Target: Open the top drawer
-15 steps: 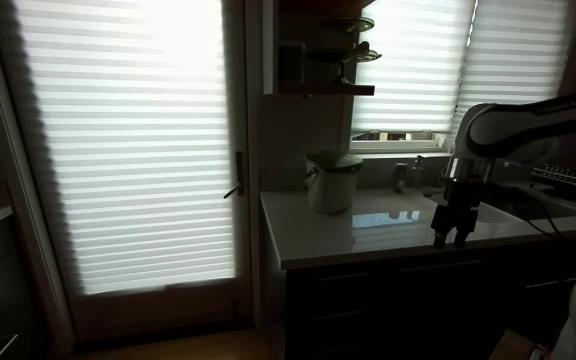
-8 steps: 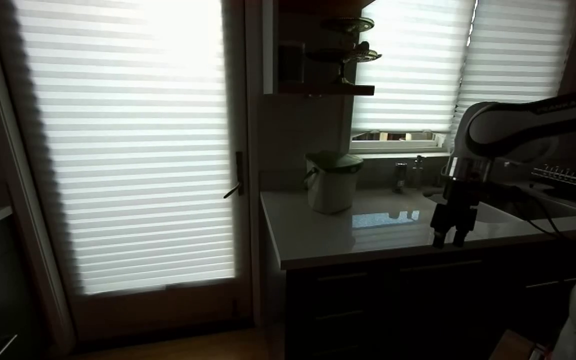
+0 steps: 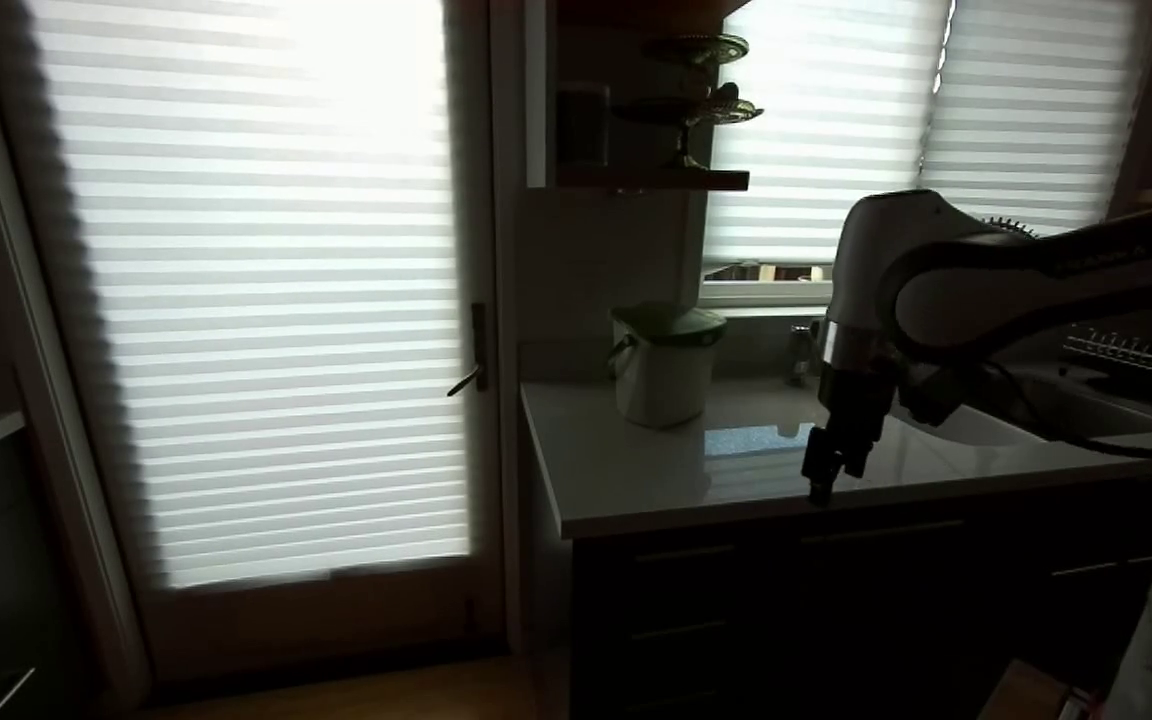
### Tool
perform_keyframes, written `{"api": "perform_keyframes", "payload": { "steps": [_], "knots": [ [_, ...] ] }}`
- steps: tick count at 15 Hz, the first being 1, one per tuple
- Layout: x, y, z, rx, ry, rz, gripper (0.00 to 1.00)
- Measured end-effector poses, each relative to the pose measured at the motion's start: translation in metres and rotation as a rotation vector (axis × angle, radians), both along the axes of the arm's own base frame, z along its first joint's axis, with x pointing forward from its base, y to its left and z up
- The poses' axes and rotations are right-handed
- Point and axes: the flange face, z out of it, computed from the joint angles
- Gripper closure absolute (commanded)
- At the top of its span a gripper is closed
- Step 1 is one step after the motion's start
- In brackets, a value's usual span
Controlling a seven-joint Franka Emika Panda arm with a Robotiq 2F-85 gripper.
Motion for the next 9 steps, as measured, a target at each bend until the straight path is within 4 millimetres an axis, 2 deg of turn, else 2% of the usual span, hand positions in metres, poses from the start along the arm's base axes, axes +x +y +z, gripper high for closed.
{"api": "perform_keyframes", "payload": {
  "steps": [4,7,9],
  "knots": [
    [0.006,0.063,-0.023,-0.15,-0.028,0.103,0.0],
    [0.007,0.101,-0.058,-0.27,-0.015,0.184,0.0],
    [0.009,0.116,-0.084,-0.354,-0.003,0.228,0.0]
  ]
}}
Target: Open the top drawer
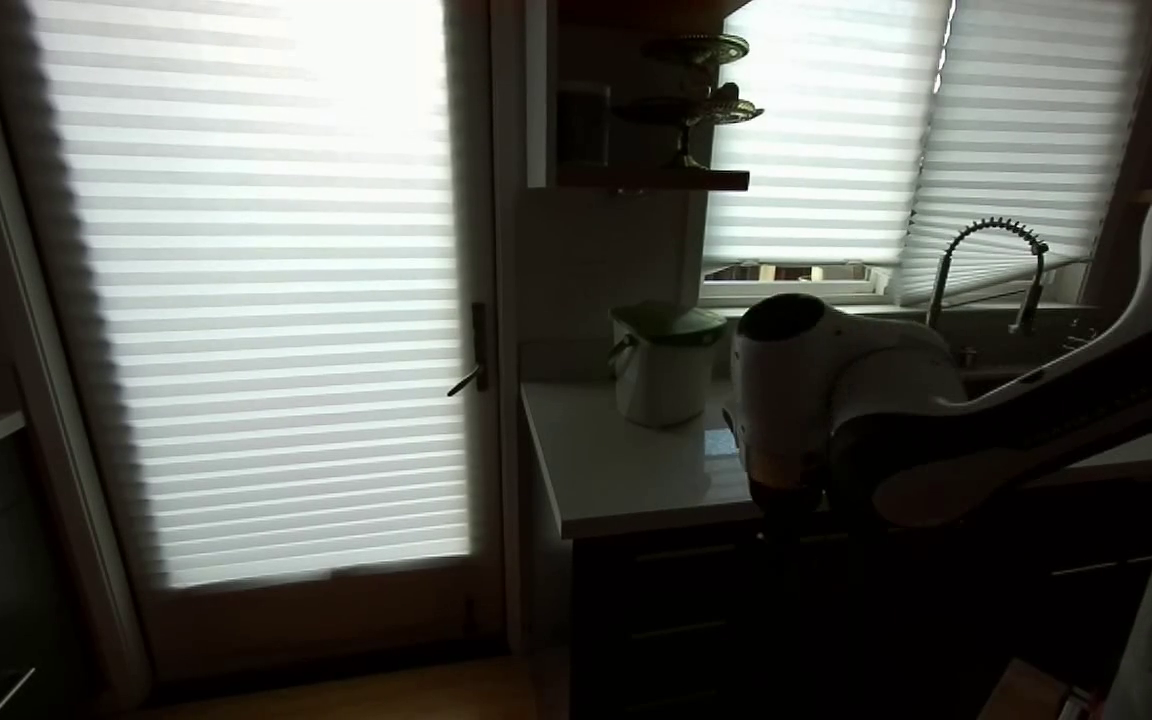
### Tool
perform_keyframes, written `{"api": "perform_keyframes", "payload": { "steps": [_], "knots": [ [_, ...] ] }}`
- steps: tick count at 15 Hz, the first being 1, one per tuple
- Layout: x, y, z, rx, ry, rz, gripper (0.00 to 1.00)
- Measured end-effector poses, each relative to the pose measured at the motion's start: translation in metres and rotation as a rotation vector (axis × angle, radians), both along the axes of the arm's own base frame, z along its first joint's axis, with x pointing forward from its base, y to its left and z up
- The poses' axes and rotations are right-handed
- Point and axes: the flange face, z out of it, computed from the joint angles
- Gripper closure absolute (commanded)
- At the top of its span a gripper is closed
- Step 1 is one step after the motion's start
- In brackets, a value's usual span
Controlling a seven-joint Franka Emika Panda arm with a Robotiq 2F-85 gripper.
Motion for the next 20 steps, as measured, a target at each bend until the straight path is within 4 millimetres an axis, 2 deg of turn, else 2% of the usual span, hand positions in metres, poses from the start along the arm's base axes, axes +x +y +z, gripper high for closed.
{"api": "perform_keyframes", "payload": {
  "steps": [3,13,16,20],
  "knots": [
    [0.004,0.009,-0.035,-0.077,0.043,0.042,0.0],
    [0.006,0.01,-0.027,-0.059,0.031,0.043,0.0],
    [0.004,0.024,-0.037,-0.091,0.039,0.119,0.0],
    [0.009,0.046,-0.066,-0.168,0.044,0.208,0.0]
  ]
}}
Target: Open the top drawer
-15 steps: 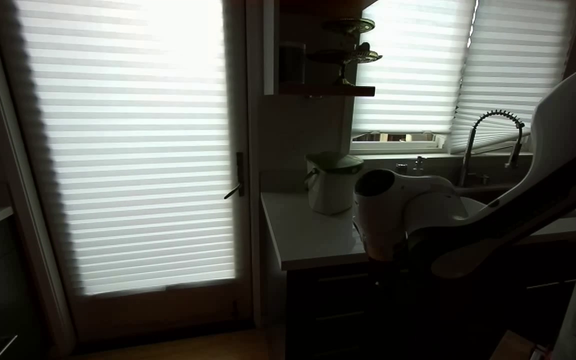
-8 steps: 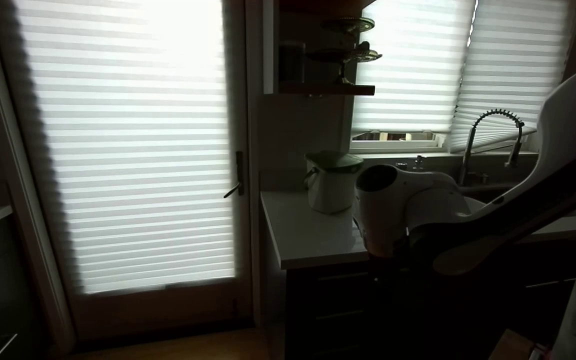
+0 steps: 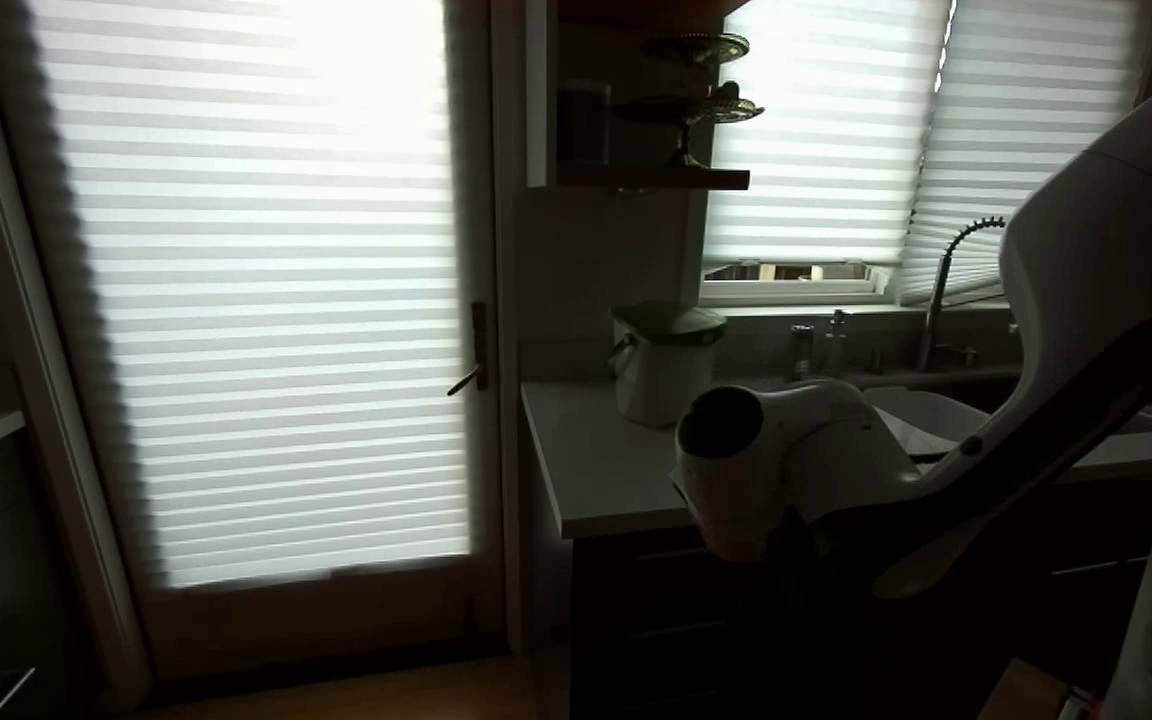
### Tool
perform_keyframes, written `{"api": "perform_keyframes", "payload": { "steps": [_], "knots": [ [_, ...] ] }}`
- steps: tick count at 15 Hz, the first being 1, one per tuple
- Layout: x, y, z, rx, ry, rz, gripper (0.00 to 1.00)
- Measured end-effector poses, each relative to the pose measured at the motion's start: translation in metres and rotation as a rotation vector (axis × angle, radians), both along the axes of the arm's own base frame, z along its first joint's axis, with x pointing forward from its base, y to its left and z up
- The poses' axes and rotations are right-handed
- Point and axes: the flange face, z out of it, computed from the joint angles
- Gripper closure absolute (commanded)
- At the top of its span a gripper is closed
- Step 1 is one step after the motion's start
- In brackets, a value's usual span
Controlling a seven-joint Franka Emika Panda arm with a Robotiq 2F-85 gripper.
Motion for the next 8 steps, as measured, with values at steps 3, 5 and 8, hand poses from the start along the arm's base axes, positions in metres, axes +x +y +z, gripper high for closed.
{"api": "perform_keyframes", "payload": {
  "steps": [3,5,8],
  "knots": [
    [0.014,0.007,-0.028,-0.041,0.001,0.026,0.0],
    [0.028,0.009,-0.045,-0.056,-0.001,0.031,0.0],
    [0.053,0.011,-0.074,-0.081,0.003,0.06,0.0]
  ]
}}
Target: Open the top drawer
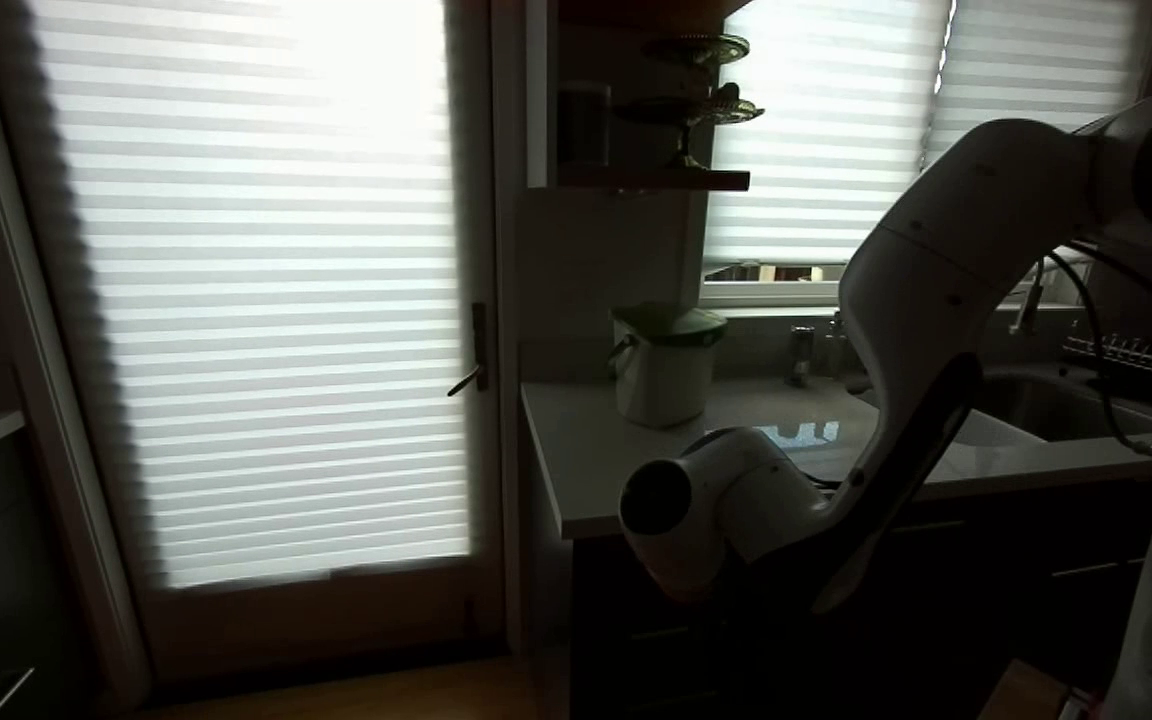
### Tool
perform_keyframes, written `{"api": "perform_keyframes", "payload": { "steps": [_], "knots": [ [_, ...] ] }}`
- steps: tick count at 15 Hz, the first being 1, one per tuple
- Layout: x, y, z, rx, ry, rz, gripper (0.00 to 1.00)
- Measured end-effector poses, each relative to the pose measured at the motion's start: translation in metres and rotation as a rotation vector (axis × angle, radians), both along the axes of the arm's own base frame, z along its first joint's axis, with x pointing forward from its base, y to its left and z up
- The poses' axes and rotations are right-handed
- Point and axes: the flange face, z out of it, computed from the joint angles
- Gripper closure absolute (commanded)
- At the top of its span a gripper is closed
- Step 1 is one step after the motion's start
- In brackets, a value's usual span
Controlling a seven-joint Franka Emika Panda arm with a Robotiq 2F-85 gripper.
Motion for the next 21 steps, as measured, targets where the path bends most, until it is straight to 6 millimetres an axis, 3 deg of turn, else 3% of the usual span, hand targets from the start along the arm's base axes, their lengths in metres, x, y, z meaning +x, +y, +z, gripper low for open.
{"api": "perform_keyframes", "payload": {
  "steps": [3,7,16,21],
  "knots": [
    [0.018,-0.001,-0.031,-0.019,0.018,0.003,0.0],
    [0.024,-0.001,-0.069,-0.047,0.039,0.008,0.0],
    [0.031,0.003,-0.078,-0.055,0.04,0.023,0.0],
    [0.04,0.006,-0.123,-0.1,0.05,0.084,0.0]
  ]
}}
